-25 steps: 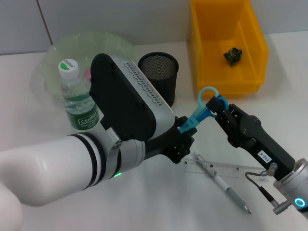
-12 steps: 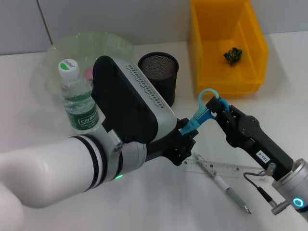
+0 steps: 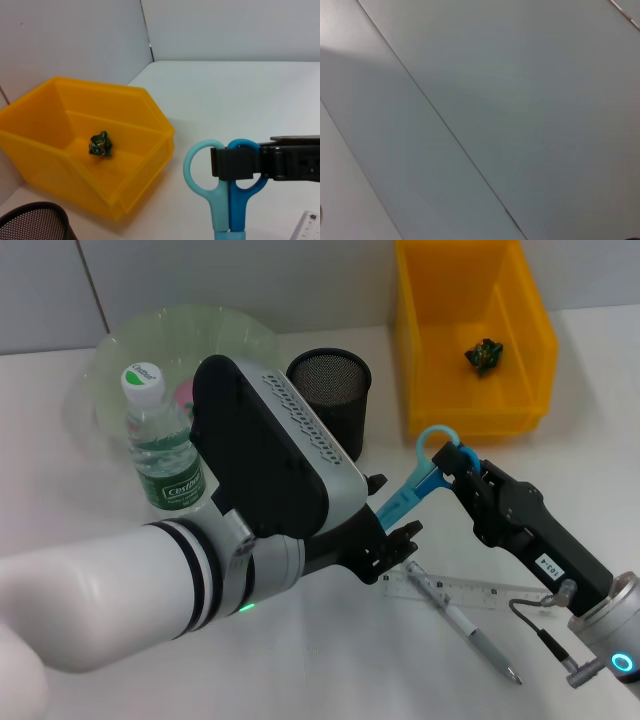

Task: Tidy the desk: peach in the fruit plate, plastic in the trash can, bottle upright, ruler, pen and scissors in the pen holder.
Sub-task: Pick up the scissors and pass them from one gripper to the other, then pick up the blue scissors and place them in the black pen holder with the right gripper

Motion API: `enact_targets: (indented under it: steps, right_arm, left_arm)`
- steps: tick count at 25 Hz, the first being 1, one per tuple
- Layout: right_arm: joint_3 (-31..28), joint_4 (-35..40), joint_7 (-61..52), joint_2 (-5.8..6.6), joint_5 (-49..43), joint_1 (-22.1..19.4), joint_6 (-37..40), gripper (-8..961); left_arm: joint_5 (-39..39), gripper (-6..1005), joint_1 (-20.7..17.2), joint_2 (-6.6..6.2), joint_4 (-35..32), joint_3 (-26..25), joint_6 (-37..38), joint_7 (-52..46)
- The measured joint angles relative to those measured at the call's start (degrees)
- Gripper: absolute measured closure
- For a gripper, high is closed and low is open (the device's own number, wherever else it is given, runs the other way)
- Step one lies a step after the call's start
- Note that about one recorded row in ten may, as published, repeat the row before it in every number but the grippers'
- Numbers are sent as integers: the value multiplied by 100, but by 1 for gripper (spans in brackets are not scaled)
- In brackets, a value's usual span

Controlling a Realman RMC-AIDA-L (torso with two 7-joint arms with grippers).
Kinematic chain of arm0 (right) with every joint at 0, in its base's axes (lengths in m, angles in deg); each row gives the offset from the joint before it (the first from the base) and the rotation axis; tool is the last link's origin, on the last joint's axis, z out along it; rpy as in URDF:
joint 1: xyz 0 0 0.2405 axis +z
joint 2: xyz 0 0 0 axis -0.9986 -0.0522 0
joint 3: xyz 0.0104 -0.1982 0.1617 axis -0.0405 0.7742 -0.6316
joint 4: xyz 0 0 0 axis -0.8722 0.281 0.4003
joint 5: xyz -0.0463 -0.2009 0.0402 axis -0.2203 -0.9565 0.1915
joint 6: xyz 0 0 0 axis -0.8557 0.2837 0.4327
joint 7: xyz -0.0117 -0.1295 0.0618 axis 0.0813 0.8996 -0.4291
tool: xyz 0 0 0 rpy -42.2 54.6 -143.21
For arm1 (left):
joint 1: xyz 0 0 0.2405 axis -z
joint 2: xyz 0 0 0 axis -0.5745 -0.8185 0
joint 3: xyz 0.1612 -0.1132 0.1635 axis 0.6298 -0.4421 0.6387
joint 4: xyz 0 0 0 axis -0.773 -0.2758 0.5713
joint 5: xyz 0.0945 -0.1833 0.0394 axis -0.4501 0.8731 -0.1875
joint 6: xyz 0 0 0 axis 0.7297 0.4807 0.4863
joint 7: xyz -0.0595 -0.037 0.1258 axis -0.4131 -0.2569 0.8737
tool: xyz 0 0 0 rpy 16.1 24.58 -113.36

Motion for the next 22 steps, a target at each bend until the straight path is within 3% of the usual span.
enact_targets:
  steps: [6, 12, 13, 15, 16, 17, 19, 20, 22]
  right_arm:
    - [-128, 145, 12, 11, 40, -48, 4, 869]
    - [-384, 525, 26, 21, 45, -77, 108, 870]
    - [-421, 583, 26, 22, 45, -64, 145, 870]
    - [-462, 706, 27, 31, 45, -24, 247, 870]
    - [-471, 771, 27, 34, 45, 4, 293, 868]
    - [-477, 835, 33, 35, 45, 38, 340, 867]
    - [-480, 912, 82, 35, 46, 98, 409, 863]
    - [-480, 939, 148, 35, 46, 136, 447, 862]
    - [-482, 971, 342, 35, 46, 222, 501, 858]
  left_arm:
    - [2, 456, -79, -11, -83, -11, 72, 50]
    - [783, 456, -646, -33, -319, -150, -307, 1183]
    - [1614, 456, -878, -38, -344, -381, -423, 2028]
    - [2546, 456, -1003, -46, -284, -671, -373, 2888]
    - [2546, 456, -1003, -46, -284, -671, -373, 2888]
    - [4147, 456, -1153, -50, -71, -1171, 7, 4262]
    - [5424, 456, -1232, -47, 271, -1652, 617, 5441]
    - [5866, 456, -1238, -38, 470, -1843, 891, 5885]
    - [5866, 456, -1238, -38, 470, -1843, 891, 5885]
